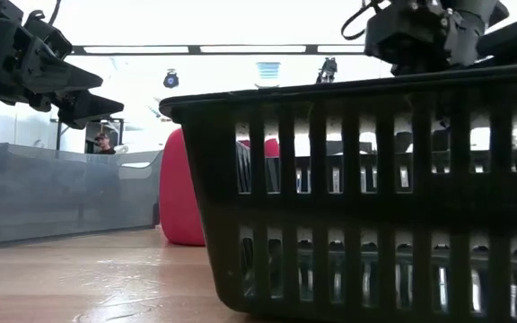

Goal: Pick & Place Toys
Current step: Put the yellow deck of cards into the black bin

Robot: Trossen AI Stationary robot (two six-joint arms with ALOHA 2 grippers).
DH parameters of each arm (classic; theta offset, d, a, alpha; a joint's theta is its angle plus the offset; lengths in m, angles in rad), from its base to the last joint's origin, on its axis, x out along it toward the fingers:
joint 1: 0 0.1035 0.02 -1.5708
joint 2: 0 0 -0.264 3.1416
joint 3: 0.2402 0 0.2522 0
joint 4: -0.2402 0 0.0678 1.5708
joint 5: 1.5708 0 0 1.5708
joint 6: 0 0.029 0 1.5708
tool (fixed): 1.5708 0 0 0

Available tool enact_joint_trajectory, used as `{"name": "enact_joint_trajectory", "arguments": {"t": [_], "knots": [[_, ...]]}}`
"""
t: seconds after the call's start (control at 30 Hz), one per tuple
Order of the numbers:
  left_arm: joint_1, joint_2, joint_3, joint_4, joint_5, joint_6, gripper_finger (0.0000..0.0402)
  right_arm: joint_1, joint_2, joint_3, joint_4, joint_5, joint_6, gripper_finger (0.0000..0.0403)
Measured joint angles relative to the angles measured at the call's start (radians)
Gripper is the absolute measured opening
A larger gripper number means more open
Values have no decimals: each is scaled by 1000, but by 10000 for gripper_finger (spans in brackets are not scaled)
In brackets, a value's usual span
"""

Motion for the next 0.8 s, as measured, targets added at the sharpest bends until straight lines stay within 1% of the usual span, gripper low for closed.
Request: {"name": "enact_joint_trajectory", "arguments": {"t": [0.1,0.2,0.27,0.33,0.4,0.47,0.6,0.73,0.8], "knots": [[0,-2,0,4,-2,0,362,-2,-53,-33,2,5,7,107],[0,-2,-1,6,-3,0,362,-6,-83,-39,-22,12,35,81],[0,-2,-1,5,-2,0,362,-13,-88,-37,-38,12,80,78],[0,-1,-1,6,-3,0,362,-20,-84,-26,-64,13,110,88],[0,-2,-1,6,-4,0,362,-20,-67,-16,-96,14,116,114],[0,-1,-1,6,-7,0,362,-20,-44,-12,-102,16,113,151],[0,-1,-1,8,-7,0,362,-20,17,17,-125,17,107,246],[0,-1,-1,6,-7,0,362,-20,102,77,-226,19,104,346],[0,-1,-1,6,-7,0,362,-20,142,110,-260,19,104,383]]}}
